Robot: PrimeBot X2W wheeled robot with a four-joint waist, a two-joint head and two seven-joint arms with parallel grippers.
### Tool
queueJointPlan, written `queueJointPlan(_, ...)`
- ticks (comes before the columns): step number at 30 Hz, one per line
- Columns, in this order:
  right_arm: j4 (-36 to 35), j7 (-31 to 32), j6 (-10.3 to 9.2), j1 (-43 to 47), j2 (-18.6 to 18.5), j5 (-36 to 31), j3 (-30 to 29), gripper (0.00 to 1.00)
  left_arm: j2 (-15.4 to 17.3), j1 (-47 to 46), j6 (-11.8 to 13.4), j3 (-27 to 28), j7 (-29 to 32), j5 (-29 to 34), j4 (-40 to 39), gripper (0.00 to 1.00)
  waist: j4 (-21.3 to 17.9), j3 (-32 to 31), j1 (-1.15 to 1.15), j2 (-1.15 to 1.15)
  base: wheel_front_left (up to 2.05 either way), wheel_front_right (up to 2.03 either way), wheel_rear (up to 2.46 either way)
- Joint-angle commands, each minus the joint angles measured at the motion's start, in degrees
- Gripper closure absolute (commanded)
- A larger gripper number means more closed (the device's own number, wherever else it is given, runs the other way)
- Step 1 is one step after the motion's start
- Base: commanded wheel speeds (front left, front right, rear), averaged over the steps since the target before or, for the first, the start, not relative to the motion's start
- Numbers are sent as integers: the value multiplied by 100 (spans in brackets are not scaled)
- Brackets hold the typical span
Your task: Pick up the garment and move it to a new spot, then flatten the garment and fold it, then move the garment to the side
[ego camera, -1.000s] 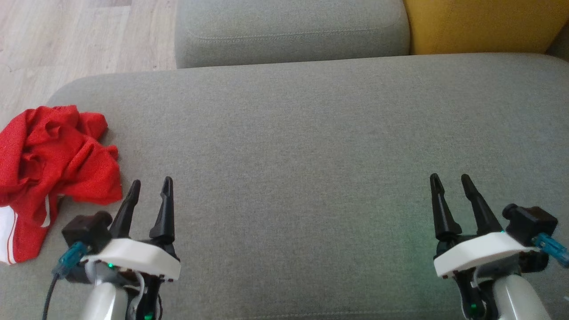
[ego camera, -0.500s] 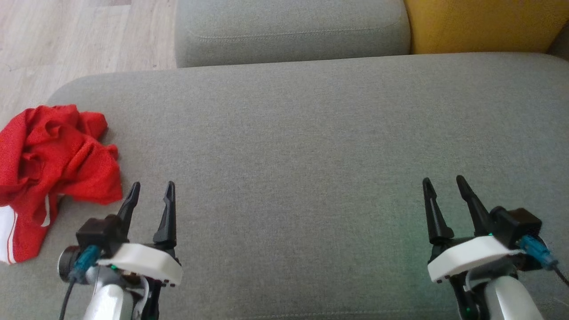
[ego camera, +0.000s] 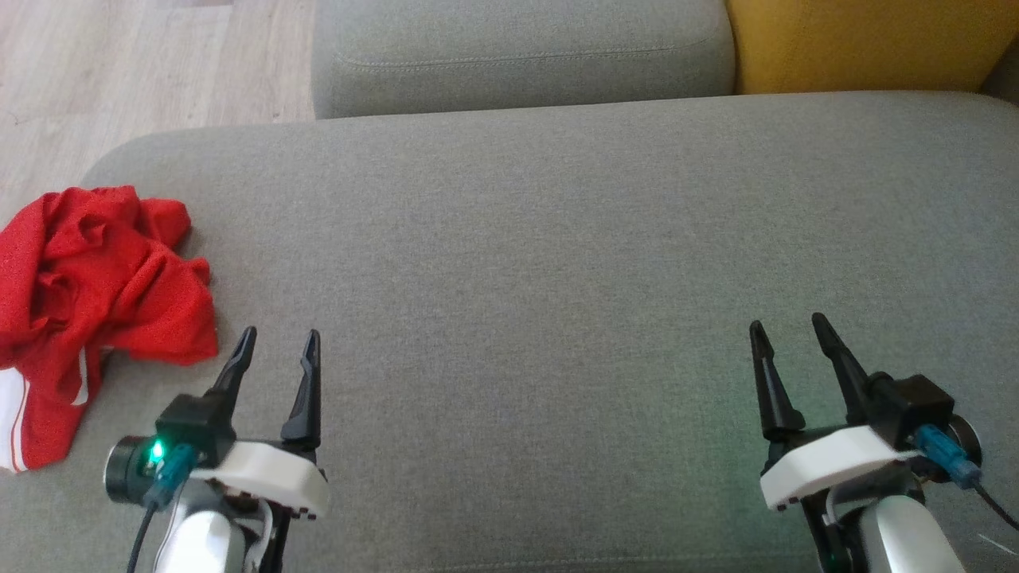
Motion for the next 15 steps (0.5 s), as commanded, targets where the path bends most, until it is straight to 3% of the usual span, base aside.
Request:
queueJointPlan(1, -202, -69, 23, -193, -11, -3, 90, 0, 82, -337, -7, 188, -70, -32, -137, 0, 1, 3, 0, 0, 0, 0, 0)
queueJointPlan(15, -143, -100, 23, -198, 0, 224, 57, 0, 36, -360, -22, 236, -70, -35, -109, 0, 57, 34, 0, 0, 0, 0, 0)
